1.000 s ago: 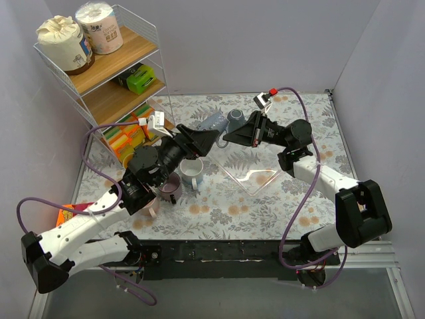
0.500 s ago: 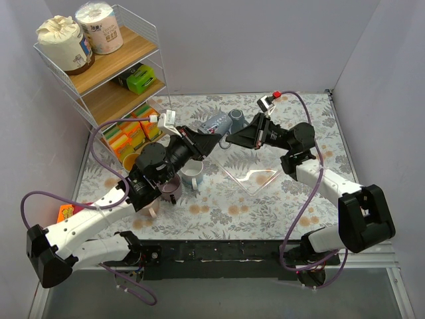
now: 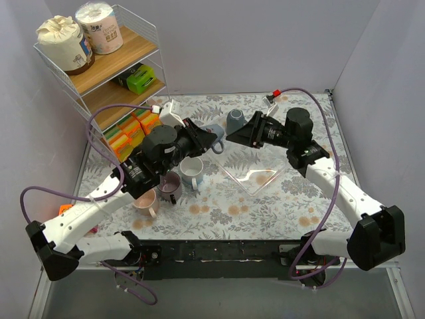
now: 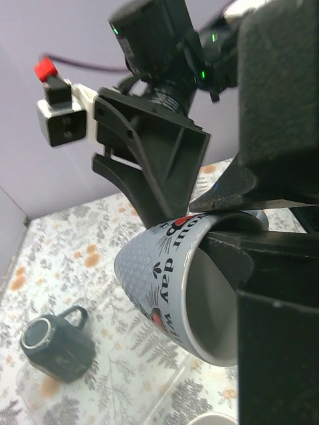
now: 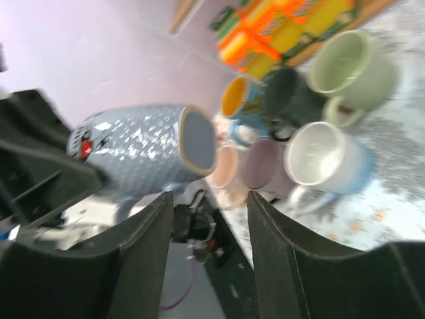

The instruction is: Turn the mug right side up

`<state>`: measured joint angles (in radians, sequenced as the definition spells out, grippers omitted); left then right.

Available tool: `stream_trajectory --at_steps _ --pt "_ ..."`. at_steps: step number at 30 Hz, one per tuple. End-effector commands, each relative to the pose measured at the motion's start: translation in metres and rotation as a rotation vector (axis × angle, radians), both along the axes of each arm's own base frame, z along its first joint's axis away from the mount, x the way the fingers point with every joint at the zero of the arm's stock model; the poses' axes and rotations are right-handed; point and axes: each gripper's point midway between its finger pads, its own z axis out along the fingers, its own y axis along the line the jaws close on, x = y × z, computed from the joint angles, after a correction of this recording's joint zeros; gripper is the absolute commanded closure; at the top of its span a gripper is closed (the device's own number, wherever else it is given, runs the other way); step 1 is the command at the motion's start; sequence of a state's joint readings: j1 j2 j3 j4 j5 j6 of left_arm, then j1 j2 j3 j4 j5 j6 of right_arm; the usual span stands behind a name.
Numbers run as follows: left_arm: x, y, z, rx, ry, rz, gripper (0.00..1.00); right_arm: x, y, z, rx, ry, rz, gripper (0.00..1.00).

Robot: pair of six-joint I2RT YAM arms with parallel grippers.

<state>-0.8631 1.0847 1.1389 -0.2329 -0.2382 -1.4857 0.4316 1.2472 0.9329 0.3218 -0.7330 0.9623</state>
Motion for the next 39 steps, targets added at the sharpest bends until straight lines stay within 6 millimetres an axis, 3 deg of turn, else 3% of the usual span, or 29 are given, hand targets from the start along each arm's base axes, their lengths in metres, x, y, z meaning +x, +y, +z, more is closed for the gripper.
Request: stream_trajectory --at_steps 1,7,15,21,24,27,33,39 --pt "-0.015 0.008 -0.045 0.202 0.199 -0.032 1.00 0.026 -0.045 -0.060 -0.415 0.049 -0.250 0.44" --pt "-0.050 0.017 -0.100 0.343 0.425 -0.111 1.00 0.032 -0.072 -0.082 -0.562 0.054 -0.363 0.44" --pt "-0.101 0.064 -0.179 0.533 0.656 -0.043 1.00 0.027 -0.075 -0.105 -0.589 0.109 -0.359 0.43" --pt "-0.130 0.074 -0.217 0.597 0.790 -0.024 1.00 0.028 -0.075 -0.114 -0.603 0.127 -0.358 0.43" --pt "-0.134 0.084 -0.237 0.649 0.798 0.004 1.00 0.029 -0.075 -0.117 -0.604 0.138 -0.360 0.43" --pt "-0.126 0.081 -0.235 0.604 0.735 0.006 1.00 0.029 -0.073 -0.121 -0.600 0.151 -0.357 0.43" --pt "-0.126 0.084 -0.265 0.678 0.756 0.012 1.00 0.030 -0.075 -0.123 -0.611 0.163 -0.372 0.43" --pt "-0.118 0.086 -0.276 0.722 0.723 0.028 1.00 0.030 -0.078 -0.125 -0.622 0.166 -0.382 0.42"
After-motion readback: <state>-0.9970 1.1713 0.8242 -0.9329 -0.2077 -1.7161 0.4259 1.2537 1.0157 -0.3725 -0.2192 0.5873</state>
